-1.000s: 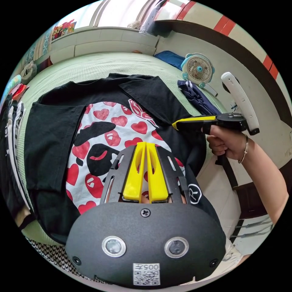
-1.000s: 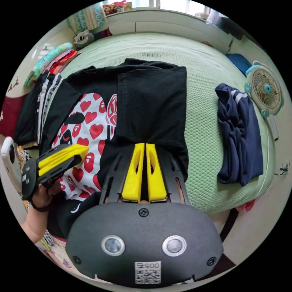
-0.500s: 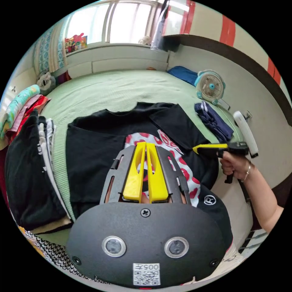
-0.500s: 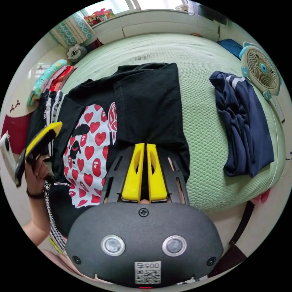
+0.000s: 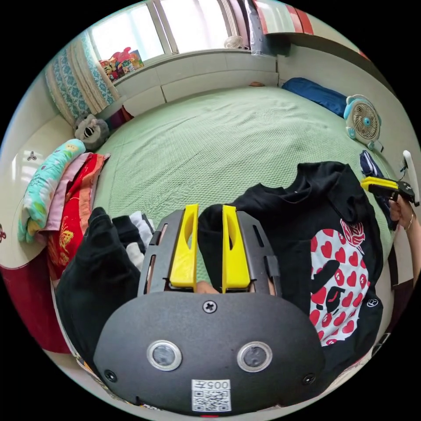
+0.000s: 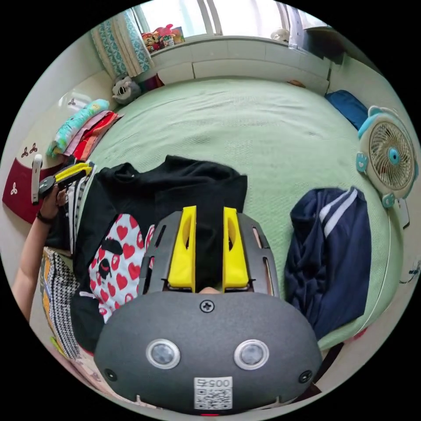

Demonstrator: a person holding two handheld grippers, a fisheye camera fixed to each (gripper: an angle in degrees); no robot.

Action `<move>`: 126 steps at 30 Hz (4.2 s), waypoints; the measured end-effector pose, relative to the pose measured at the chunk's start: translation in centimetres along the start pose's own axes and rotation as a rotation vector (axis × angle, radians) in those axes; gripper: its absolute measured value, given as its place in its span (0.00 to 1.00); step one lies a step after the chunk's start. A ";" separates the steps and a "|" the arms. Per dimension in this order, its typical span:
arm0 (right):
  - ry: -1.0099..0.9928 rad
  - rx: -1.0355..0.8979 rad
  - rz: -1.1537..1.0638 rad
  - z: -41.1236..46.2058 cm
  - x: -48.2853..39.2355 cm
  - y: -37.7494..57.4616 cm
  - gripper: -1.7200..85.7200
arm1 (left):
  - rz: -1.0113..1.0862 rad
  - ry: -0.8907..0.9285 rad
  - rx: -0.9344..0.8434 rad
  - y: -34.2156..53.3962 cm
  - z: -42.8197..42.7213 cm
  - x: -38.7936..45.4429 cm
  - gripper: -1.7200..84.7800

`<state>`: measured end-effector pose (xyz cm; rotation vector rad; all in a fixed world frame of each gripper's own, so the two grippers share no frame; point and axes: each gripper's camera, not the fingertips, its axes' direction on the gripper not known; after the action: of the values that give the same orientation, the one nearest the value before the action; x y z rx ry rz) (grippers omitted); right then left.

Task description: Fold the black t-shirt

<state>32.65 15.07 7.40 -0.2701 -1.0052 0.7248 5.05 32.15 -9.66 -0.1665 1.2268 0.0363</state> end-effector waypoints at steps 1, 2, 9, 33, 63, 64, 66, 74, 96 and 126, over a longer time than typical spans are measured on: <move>0.013 0.011 0.003 0.0 0.1 -0.7 0.11 | 0.002 0.008 -0.011 -0.9 0.7 -0.6 0.13; -0.001 0.033 0.031 -0.1 0.4 -2.1 0.11 | 0.008 0.018 -0.027 -1.7 1.5 -1.0 0.14; 0.081 0.005 -0.029 1.4 0.9 -8.7 0.11 | 0.014 0.099 -0.094 -4.6 5.5 -2.9 0.15; 0.224 0.092 0.013 2.2 0.6 -13.0 0.00 | -0.106 -0.103 -0.080 -14.1 2.6 -4.3 0.02; 0.048 -0.143 0.038 -3.2 0.9 9.0 0.12 | -0.130 0.159 -0.102 1.8 -17.2 -0.8 0.07; 0.033 -0.142 0.046 -3.3 0.9 9.7 0.12 | -0.126 0.188 -0.111 3.4 -17.7 0.0 0.08; -0.017 -0.134 0.076 -3.9 0.5 12.4 0.11 | -0.114 0.218 -0.129 5.9 -18.4 1.1 0.10; 0.047 -0.186 0.031 -4.8 -2.7 18.3 0.08 | -0.248 0.333 -0.222 16.5 -19.6 1.8 0.13; 0.181 -0.156 0.190 -8.3 -2.2 23.8 0.06 | -0.327 0.126 -0.325 27.5 -19.6 -0.2 0.15; 0.234 -0.047 -0.012 -16.4 -4.4 23.5 0.00 | -0.169 0.088 -0.246 25.9 -29.0 -2.5 0.02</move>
<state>34.97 31.46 -16.44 -0.3804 -0.8016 0.6436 -25.95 53.59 -19.56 -0.4896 1.2904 0.0328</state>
